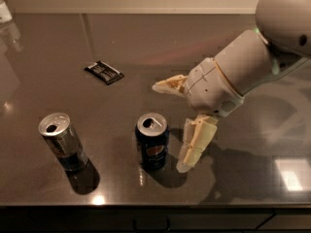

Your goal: Knock pepsi can over

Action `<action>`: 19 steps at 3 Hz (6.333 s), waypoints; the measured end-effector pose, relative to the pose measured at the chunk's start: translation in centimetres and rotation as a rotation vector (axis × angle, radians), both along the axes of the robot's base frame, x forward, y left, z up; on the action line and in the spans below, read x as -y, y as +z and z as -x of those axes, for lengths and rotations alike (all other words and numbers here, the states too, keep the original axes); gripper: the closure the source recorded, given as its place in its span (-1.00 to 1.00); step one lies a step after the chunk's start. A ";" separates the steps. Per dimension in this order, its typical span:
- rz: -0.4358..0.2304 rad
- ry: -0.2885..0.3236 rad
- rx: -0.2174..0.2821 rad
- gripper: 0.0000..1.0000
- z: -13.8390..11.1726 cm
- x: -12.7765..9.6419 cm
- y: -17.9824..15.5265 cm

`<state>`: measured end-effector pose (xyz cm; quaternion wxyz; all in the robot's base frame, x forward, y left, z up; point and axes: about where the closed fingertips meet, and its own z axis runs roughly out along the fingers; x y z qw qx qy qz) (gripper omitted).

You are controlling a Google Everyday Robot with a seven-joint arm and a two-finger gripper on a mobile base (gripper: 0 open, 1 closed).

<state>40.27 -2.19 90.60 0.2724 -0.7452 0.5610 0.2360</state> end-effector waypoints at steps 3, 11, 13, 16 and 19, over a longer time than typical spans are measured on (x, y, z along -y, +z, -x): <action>-0.055 0.090 -0.045 -0.65 1.1 -2.8 -1.1; 0.403 0.202 0.398 1.00 -12.0 6.6 1.7; 0.625 0.289 0.519 1.00 -14.4 7.8 0.3; 0.800 0.409 0.532 0.16 -14.1 8.4 -2.6; 0.815 0.452 0.499 -1.00 -13.4 8.3 -3.6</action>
Offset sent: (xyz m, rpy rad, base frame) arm -0.0105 0.0313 -0.0143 0.0663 0.0657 0.0935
